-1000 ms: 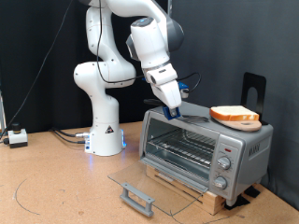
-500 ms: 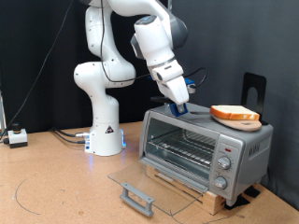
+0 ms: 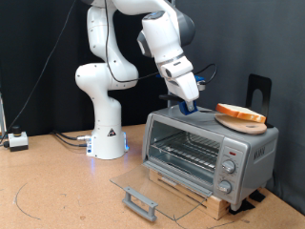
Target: Make a piece of toast with the oven
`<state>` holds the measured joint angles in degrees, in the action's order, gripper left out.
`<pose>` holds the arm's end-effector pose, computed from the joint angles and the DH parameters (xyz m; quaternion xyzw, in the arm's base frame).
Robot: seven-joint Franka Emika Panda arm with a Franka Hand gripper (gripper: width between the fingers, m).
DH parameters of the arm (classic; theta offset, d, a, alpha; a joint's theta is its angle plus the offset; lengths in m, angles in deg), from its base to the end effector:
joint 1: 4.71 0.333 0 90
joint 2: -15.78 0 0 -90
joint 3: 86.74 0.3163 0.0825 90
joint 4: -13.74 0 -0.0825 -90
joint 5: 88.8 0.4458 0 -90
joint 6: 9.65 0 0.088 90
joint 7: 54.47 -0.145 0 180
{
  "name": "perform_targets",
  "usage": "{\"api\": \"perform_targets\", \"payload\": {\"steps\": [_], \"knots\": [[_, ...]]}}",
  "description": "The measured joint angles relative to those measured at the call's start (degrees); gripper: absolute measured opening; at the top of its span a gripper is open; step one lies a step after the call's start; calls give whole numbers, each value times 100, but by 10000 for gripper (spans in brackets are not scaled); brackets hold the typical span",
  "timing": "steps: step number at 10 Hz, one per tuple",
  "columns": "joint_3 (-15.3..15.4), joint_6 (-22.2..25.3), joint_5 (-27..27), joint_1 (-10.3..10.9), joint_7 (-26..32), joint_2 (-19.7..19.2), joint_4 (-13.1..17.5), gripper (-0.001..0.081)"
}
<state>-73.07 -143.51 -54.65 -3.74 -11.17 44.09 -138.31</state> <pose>0.4380 0.1279 0.3423 -0.9350 -0.2960 -0.1312 0.1447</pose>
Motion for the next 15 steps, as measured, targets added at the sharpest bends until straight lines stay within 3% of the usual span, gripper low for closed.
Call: {"api": "perform_targets", "payload": {"steps": [7,13,15], "knots": [[704,-670,-18,7,-526,-755,273,411],[753,-680,175,24,-512,-910,472,411],[694,-680,569,29,-292,-908,484,411]]}}
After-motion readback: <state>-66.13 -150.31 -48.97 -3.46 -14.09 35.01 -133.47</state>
